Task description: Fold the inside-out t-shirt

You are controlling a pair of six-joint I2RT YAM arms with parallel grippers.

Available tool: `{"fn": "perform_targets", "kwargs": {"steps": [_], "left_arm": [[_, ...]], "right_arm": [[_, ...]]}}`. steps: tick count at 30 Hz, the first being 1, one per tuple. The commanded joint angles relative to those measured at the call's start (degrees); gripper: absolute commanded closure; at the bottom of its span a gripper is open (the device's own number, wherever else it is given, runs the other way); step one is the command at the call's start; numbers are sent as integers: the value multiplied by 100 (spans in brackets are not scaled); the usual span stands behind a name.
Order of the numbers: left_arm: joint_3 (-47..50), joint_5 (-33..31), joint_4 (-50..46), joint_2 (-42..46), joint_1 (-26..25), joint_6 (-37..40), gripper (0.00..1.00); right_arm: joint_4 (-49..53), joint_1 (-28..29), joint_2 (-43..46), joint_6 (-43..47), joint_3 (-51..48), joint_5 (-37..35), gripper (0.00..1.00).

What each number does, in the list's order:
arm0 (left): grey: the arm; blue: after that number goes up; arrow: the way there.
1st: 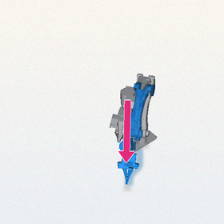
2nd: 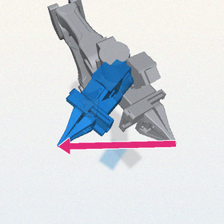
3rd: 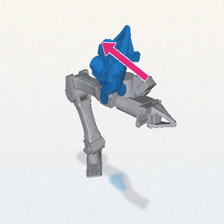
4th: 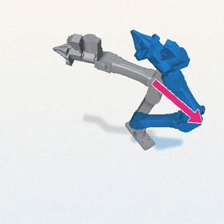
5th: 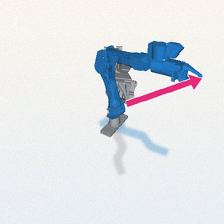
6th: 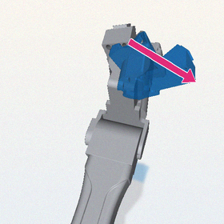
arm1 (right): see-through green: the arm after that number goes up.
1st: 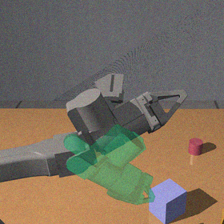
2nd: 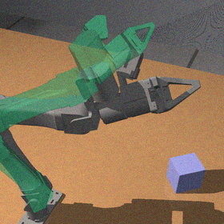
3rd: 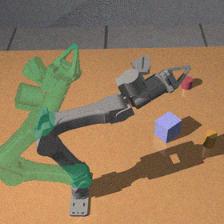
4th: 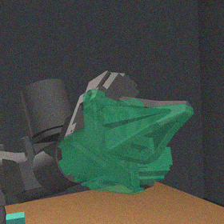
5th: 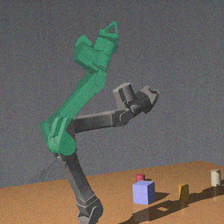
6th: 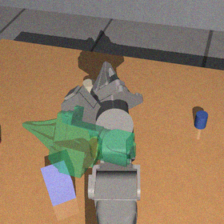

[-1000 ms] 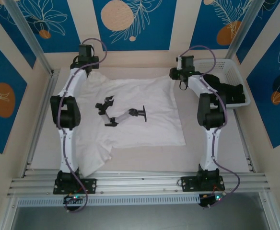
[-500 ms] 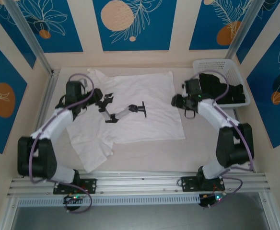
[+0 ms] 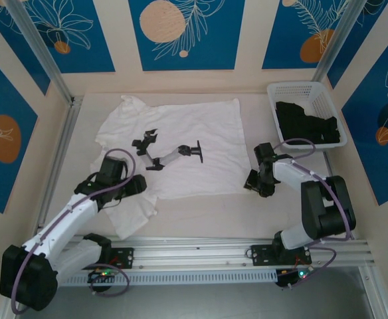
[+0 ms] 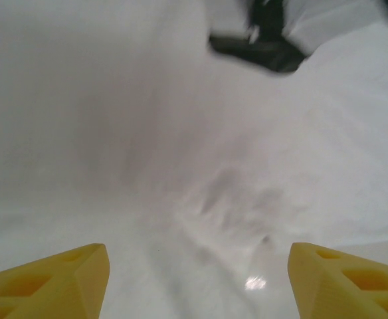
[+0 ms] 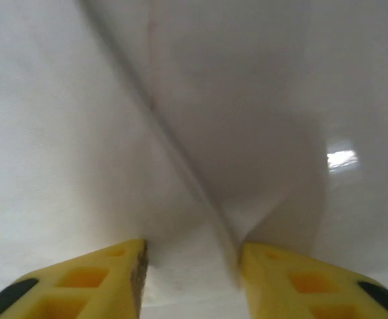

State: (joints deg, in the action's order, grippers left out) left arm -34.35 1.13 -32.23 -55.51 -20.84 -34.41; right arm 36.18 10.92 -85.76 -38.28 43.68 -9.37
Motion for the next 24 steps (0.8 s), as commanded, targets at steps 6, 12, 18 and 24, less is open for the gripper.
{"fn": "perform_targets", "kwargs": {"steps": [6,12,18,24], "left_arm": [[66,-757,-1948,455,-599,-1231,25],[-11,-616,-2890,148,-805,-2186,24],[546,-45,-2600,-265,-809,-2700,29],[819,-5,-2150,-616,-843,-2710,41]], "right_arm": [[-387,140,75,-42,126,454,97],[-782,217,461,42,37,708,100],[-1045,191,615,264,-54,951,100],[-1096,43,760,471,-85,1139,100]]}}
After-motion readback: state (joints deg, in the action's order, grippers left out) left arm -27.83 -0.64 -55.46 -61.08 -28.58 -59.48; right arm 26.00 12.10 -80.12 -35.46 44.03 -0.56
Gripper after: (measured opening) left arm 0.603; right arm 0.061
